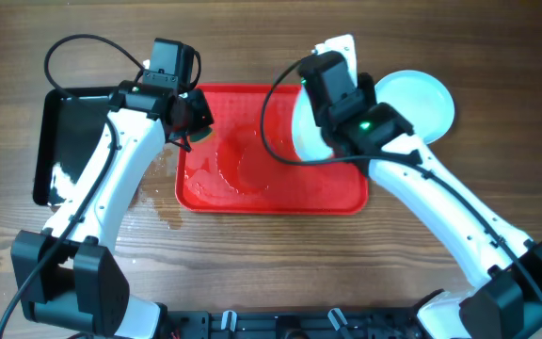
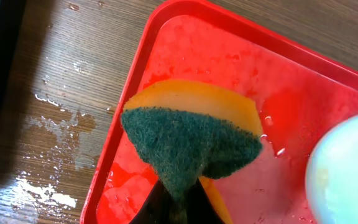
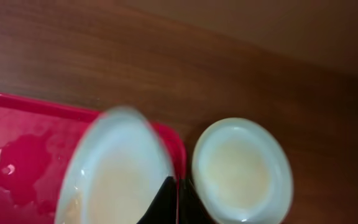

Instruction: Clean dirty plates on tray and stack at the side

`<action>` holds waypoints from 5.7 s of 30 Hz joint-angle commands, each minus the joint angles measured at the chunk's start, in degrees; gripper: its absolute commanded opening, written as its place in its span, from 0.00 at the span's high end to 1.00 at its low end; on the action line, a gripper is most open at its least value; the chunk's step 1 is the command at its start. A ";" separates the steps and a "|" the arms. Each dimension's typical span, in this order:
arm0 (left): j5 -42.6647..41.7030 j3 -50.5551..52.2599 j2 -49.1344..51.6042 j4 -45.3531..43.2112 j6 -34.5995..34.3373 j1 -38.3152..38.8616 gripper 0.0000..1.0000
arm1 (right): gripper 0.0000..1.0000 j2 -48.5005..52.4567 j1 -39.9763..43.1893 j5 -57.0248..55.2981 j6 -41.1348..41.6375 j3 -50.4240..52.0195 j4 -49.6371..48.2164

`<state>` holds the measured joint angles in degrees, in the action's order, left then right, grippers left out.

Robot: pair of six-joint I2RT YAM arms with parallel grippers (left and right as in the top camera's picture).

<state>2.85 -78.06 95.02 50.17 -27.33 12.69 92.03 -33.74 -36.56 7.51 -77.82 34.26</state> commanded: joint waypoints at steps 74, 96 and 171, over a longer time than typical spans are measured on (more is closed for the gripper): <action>-0.96 0.50 0.61 -0.83 0.07 -0.04 0.96 | 0.60 18.78 22.86 39.58 6.14 -1.95 9.46; -0.94 0.50 0.61 -0.39 0.09 -0.04 0.96 | 0.65 22.75 21.59 45.20 6.03 2.51 9.64; -0.94 0.50 0.61 -0.48 0.28 -0.04 0.96 | 0.96 10.82 7.17 2.75 11.98 -8.87 15.26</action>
<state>2.61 -78.04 95.04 49.91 -27.31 12.69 106.24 -24.80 -18.44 20.75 -85.34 49.28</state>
